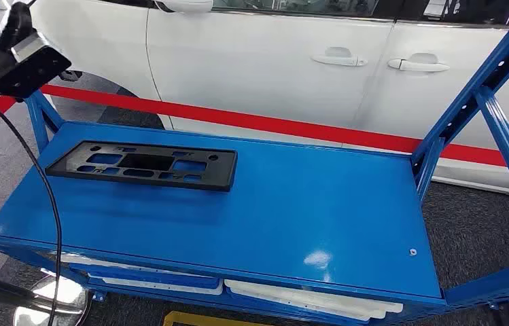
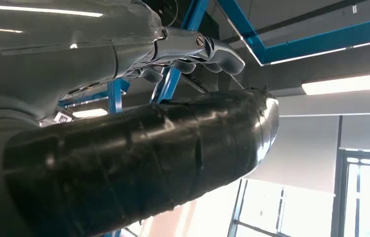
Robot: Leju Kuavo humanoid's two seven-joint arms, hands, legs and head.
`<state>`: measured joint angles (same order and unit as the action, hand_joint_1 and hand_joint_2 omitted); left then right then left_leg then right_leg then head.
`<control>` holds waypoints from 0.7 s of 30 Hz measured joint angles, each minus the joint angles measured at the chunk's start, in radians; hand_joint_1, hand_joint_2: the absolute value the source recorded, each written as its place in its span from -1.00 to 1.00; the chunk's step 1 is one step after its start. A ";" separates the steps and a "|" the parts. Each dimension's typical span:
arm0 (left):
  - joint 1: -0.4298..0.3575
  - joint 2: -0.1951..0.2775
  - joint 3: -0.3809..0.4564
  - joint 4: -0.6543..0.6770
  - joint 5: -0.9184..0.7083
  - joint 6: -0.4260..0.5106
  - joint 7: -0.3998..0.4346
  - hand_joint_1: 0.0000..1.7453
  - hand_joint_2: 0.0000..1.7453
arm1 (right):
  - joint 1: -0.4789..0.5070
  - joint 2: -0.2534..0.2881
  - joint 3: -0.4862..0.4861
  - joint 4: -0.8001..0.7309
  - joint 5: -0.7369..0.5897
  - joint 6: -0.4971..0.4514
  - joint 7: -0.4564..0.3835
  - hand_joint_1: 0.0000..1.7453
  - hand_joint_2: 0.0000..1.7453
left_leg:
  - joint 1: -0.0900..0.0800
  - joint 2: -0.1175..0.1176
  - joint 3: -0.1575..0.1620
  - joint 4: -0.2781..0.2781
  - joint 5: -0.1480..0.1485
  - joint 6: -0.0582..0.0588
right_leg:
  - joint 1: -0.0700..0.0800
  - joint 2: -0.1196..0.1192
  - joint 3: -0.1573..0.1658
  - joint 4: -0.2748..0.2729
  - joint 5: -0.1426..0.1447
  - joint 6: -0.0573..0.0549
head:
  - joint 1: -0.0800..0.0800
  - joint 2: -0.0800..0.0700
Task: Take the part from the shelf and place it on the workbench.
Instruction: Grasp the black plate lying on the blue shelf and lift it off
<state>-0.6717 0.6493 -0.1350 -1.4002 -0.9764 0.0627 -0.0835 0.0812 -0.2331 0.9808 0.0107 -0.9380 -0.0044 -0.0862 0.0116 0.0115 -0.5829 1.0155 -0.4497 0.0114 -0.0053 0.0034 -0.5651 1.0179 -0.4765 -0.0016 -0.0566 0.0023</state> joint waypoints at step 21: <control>0.017 0.021 0.000 -0.001 -0.001 0.008 0.003 -1.00 -1.00 | 0.003 0.002 0.000 0.000 0.000 0.000 -0.001 -1.00 -1.00 | 0.000 0.000 0.000 0.000 0.001 0.000 | 0.000 0.000 0.000 0.000 0.001 0.000 | 0.000 0.000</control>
<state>-0.6545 0.6706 -0.1350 -1.4015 -0.9770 0.0706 -0.0809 0.0838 -0.2316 0.9808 0.0107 -0.9380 -0.0040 -0.0870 0.0113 0.0114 -0.5828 1.0156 -0.4486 0.0111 -0.0056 0.0034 -0.5651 1.0180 -0.4758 -0.0017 -0.0568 0.0023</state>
